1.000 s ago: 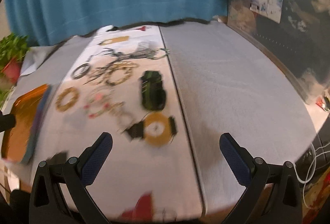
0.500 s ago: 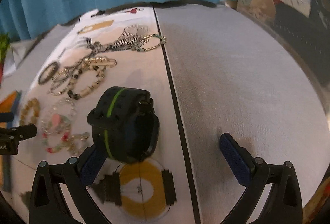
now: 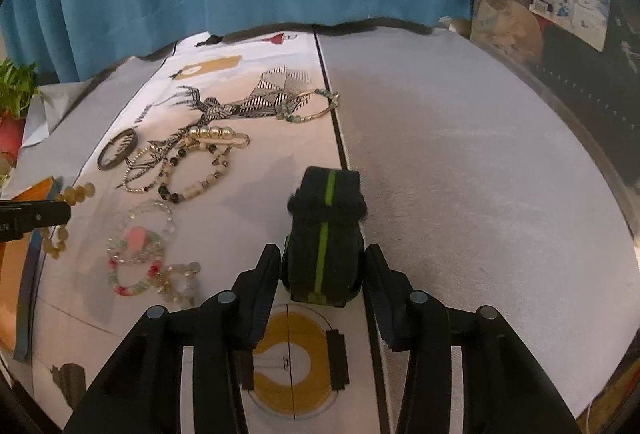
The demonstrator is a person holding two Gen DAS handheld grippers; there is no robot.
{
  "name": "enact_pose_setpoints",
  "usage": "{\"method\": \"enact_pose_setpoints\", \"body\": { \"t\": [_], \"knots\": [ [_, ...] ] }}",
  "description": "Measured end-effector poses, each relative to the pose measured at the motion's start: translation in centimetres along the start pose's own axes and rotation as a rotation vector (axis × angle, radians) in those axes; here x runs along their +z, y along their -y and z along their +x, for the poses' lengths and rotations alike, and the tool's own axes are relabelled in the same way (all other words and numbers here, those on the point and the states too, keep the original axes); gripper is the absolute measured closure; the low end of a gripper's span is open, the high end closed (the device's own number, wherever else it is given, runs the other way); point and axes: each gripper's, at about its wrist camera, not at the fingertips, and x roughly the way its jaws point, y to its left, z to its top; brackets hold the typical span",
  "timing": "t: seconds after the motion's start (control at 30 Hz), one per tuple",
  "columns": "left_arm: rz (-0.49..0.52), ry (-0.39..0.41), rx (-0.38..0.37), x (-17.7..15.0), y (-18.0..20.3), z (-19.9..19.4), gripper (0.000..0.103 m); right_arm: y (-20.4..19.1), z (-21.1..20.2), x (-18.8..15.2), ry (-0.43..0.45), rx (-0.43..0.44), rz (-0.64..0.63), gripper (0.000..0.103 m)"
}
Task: Organize jewelry
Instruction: 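Grasp the beige bead bracelet with the left tool while the right tool grasps the black smartwatch, then carry the bead bracelet in the left tool while the right tool carries the smartwatch to the tray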
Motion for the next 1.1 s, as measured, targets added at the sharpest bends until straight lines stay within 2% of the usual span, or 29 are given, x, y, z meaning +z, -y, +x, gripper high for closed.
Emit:
{"method": "enact_pose_setpoints", "body": {
  "t": [0.2, 0.23, 0.27, 0.4, 0.47, 0.53, 0.67, 0.9, 0.97, 1.03, 1.1],
  "knots": [
    [-0.009, 0.126, -0.04, 0.3, -0.8, -6.8, 0.093, 0.1, -5.2, 0.2, 0.086, -0.014, 0.0, 0.06],
    [-0.01, 0.142, -0.045, 0.2, -1.2, -7.7, 0.093, 0.0, -6.1, 0.2, 0.099, -0.011, -0.002, 0.072],
    [-0.009, 0.162, -0.047, -0.3, -1.4, -9.0, 0.093, -0.1, -7.1, 0.3, 0.117, 0.001, -0.004, 0.103],
    [-0.009, 0.212, -0.024, -1.8, -2.5, -12.5, 0.093, -1.4, -10.3, 0.5, 0.189, 0.002, -0.05, 0.103],
    [-0.027, 0.206, -0.013, -2.3, -3.5, -13.0, 0.093, -1.9, -9.4, 1.0, 0.147, 0.03, -0.054, 0.103],
    [-0.057, 0.202, -0.013, -3.0, -4.5, -13.3, 0.093, -1.2, -8.2, 1.1, 0.1, 0.068, 0.003, 0.103],
    [-0.064, 0.216, -0.011, -4.1, -5.7, -14.1, 0.093, 0.9, -9.0, 0.4, 0.119, 0.099, 0.09, 0.103],
    [-0.065, 0.241, -0.047, -4.4, -6.1, -14.8, 0.093, 1.3, -11.8, 0.5, 0.18, 0.06, 0.037, 0.103],
    [-0.063, 0.234, -0.059, -4.4, -6.1, -14.6, 0.093, 1.8, -12.4, 0.0, 0.187, 0.011, 0.053, 0.103],
    [-0.057, 0.222, -0.069, -4.5, -5.7, -13.9, 0.093, 2.2, -12.7, -1.1, 0.192, -0.019, 0.076, 0.096],
    [-0.047, 0.204, -0.077, -4.5, -5.3, -12.8, 0.093, 2.5, -12.1, -2.6, 0.138, -0.013, 0.097, 0.074]
  ]
}}
